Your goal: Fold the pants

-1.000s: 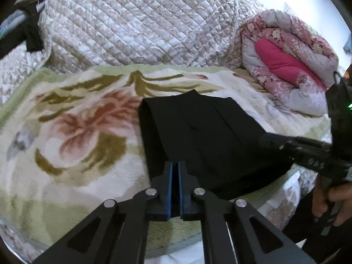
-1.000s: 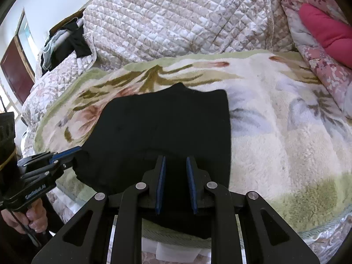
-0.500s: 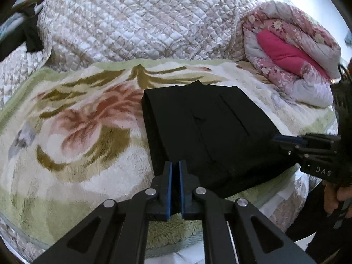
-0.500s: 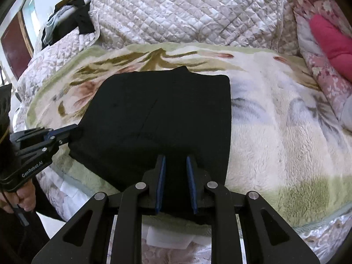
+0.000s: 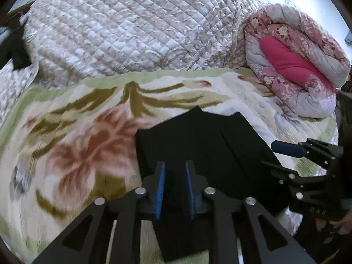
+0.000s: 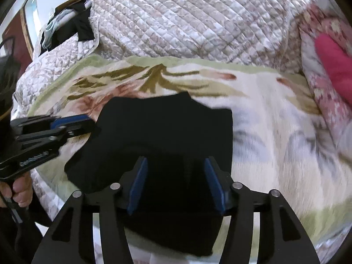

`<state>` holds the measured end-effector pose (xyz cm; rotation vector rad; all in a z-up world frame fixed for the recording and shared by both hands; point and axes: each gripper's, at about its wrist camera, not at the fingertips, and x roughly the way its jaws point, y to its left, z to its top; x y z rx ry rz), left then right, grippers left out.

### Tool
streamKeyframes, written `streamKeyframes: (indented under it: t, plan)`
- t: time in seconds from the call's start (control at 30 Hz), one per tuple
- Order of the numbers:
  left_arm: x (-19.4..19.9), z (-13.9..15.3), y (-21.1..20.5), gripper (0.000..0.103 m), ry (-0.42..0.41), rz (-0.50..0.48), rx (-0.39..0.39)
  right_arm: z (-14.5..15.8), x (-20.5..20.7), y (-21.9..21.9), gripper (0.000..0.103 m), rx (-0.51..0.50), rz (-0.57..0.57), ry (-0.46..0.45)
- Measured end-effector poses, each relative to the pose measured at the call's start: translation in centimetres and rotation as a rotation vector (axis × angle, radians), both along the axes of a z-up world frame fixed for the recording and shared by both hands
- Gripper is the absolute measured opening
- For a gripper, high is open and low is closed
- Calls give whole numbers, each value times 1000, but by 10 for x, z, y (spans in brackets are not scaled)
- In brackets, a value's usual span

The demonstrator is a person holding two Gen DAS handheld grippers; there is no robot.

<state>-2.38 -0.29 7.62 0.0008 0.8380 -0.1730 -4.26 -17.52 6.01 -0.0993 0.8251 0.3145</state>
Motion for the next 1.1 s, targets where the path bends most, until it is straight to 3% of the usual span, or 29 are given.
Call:
streamKeyframes:
  t: [0.2, 0.27, 0.43, 0.7, 0.83, 0.97, 1.0, 1.03, 1.1]
  plan:
    - [17, -27, 5, 26, 61, 6, -18, -21, 17, 7, 54, -10, -4, 84]
    - [12, -29, 6, 41, 28, 13, -1, -25, 17, 6, 54, -8, -4, 84]
    - [16, -32, 17, 51, 50, 48, -48, -23, 16, -3, 54, 26, -22, 71]
    - [18, -28, 21, 52, 14, 71, 9, -22, 20, -19, 54, -21, -106, 55]
    - [25, -20, 32, 51, 0, 121, 2, -14, 31, -34, 54, 30, -170, 64]
    - [32, -2, 26, 51, -62, 83, -59, 6, 49, -26, 54, 57, -108, 19]
    - [33, 1, 21, 51, -81, 59, -69, 8, 56, -22, 51, 65, -87, 13]
    - [34, 3, 17, 51, -94, 38, -72, 8, 64, -19, 37, 73, -65, 13]
    - [38, -1, 10, 51, -97, -3, -75, 1, 78, -15, 25, 68, -44, 41]
